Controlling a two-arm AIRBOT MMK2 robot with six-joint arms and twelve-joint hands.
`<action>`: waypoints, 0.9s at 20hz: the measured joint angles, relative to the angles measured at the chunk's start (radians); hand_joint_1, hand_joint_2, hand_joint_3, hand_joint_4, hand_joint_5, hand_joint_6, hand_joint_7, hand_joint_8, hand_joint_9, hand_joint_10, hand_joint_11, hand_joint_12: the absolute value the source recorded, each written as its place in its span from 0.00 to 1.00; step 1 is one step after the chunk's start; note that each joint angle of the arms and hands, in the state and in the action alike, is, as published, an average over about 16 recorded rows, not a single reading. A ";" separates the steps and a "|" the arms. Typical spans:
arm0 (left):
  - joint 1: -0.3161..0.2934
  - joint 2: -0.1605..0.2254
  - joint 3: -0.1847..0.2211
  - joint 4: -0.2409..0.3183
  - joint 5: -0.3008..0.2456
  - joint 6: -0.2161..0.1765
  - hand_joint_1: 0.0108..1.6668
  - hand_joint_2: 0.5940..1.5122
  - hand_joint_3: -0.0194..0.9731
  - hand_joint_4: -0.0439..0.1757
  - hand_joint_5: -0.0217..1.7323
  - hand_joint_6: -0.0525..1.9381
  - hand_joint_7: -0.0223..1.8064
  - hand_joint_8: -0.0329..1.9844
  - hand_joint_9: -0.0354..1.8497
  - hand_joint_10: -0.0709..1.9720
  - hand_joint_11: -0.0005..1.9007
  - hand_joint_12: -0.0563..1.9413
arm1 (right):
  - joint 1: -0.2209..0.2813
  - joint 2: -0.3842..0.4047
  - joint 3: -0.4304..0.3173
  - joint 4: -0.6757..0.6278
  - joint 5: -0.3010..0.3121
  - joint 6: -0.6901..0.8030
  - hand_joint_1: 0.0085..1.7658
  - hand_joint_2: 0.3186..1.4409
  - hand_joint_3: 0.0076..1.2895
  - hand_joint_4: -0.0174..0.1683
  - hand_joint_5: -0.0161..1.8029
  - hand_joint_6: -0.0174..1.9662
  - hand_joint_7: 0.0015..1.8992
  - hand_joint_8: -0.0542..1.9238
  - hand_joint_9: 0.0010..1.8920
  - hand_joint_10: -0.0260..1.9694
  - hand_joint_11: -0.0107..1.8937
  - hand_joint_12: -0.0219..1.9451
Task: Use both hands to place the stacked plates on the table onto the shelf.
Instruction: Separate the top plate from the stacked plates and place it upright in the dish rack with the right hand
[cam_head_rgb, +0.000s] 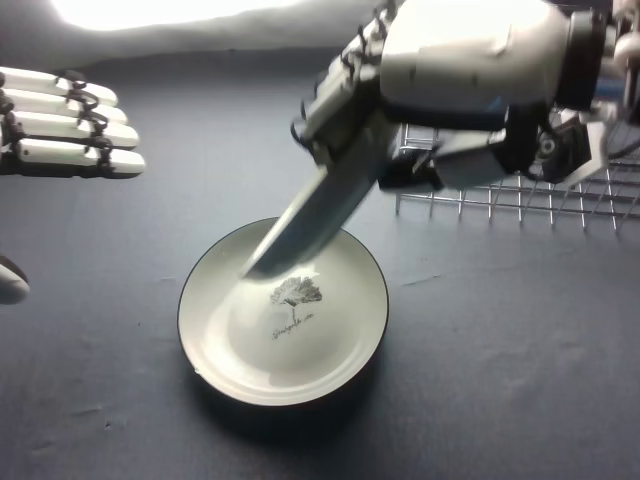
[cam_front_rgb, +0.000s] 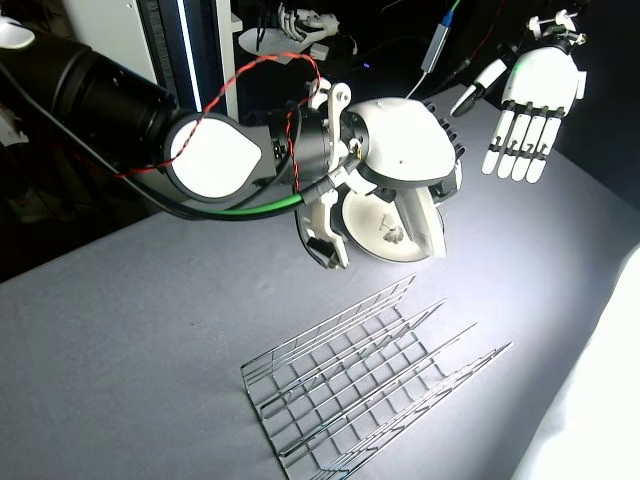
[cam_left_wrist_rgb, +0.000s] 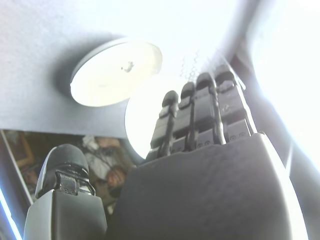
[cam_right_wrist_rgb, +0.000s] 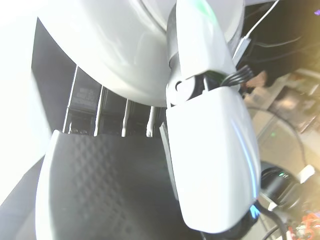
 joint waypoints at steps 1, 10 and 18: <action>0.003 0.001 0.006 0.000 0.001 0.004 0.00 0.54 0.03 0.19 0.02 0.04 0.02 0.01 0.03 0.04 0.01 0.03 | 0.010 0.002 -0.004 0.029 -0.015 0.001 0.83 0.62 0.00 0.08 0.47 0.61 0.44 0.52 0.42 0.62 0.43 0.82; 0.030 -0.001 0.048 -0.001 0.000 0.040 0.00 0.54 0.03 0.19 0.02 0.04 0.02 0.02 0.03 0.04 0.01 0.03 | 0.093 0.000 -0.028 0.351 -0.184 0.003 0.83 0.62 0.00 0.11 0.45 0.63 0.42 0.55 0.40 0.64 0.44 0.84; 0.036 -0.004 0.057 0.002 -0.003 0.051 0.00 0.54 0.03 0.19 0.02 0.04 0.02 0.02 0.03 0.04 0.01 0.03 | 0.153 -0.014 -0.025 0.668 -0.321 0.000 0.83 0.62 0.00 0.08 0.45 0.62 0.42 0.54 0.41 0.63 0.44 0.83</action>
